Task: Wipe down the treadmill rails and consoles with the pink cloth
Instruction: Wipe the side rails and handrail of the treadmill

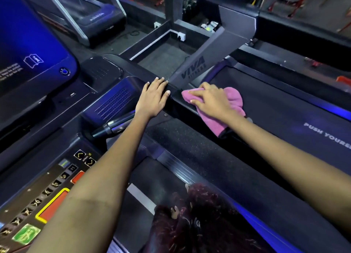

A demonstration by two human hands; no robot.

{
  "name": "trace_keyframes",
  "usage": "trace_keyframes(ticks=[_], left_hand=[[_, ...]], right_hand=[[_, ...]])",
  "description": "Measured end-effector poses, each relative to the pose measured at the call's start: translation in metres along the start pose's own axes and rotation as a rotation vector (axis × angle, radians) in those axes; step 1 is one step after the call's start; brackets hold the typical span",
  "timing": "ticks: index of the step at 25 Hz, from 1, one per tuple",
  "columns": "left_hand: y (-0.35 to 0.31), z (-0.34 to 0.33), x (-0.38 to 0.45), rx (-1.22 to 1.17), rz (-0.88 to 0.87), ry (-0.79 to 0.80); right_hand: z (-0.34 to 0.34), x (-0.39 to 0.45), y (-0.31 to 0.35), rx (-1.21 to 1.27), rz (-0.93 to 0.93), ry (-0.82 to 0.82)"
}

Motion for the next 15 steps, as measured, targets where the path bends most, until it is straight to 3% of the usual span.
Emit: trace_keyframes(ticks=[2,5,9,11,15], left_hand=[[0.001,0.000,0.000,-0.008,0.003,-0.005],[0.001,0.000,0.000,-0.016,0.000,-0.005],[0.001,0.001,0.001,-0.023,0.010,-0.004],[0.000,0.001,0.000,-0.008,0.005,-0.001],[-0.002,0.001,-0.001,0.004,0.006,-0.006]], right_hand=[[0.004,-0.011,0.020,-0.163,0.102,-0.039],[0.007,-0.036,0.016,-0.107,0.308,0.004],[-0.001,-0.013,-0.010,0.151,0.096,0.132],[-0.001,0.000,0.002,0.041,0.024,0.073],[0.001,-0.018,0.036,-0.238,0.242,-0.013]])
Point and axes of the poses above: each hand's wrist, its own x-axis towards the middle knuckle, its own z-axis out of the back of the hand, y = z × x, the point moved 9 cm from there along x, towards the middle knuckle, and after that the axes turned 4 degrees about -y, right-handed, at the moved point
